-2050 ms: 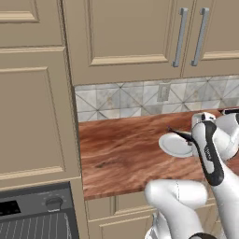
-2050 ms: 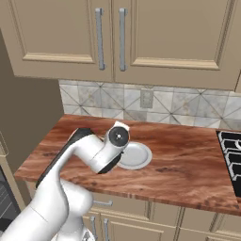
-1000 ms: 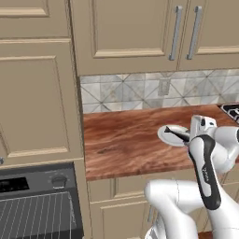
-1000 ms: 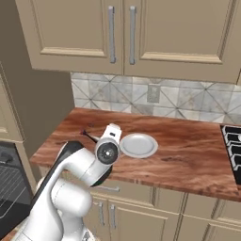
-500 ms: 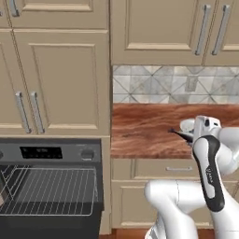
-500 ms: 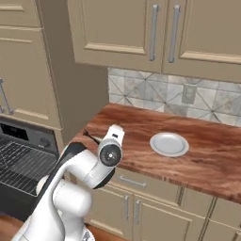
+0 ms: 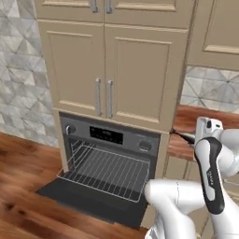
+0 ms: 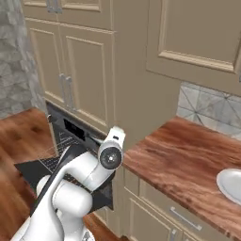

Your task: Place the fish on the rack of the oven, and slide the rack back inside. Close the oven door.

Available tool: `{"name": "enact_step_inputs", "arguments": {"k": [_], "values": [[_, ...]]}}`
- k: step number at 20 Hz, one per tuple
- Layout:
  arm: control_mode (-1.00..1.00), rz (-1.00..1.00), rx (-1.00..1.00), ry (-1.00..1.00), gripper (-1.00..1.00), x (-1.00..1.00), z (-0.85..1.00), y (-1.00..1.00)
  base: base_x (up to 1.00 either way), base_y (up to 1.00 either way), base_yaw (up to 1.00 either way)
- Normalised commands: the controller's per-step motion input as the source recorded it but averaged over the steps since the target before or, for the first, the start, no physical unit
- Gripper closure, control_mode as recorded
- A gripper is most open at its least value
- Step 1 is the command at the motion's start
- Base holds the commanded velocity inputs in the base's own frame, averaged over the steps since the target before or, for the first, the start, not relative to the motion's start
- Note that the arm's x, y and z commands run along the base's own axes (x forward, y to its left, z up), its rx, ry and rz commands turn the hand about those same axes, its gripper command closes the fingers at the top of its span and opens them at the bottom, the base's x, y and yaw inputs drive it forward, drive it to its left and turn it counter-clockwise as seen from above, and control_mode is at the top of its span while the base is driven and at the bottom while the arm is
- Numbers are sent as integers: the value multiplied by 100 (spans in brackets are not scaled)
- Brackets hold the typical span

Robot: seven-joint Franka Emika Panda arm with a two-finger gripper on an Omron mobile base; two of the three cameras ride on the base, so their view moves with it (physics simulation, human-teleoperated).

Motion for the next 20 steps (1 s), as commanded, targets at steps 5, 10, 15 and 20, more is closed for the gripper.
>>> {"name": "enact_step_inputs", "arguments": {"k": [5, 10, 15, 20], "values": [[100, 0, 0, 0, 100, 0, 0, 0, -6, 2, 61], [100, 0, 0, 0, 100, 0, 0, 0, -16, -6, 52], [100, 0, 0, 0, 100, 0, 0, 0, -1, -2, 45], [100, 0, 0, 0, 100, 0, 0, 0, -3, -1, 38]]}}
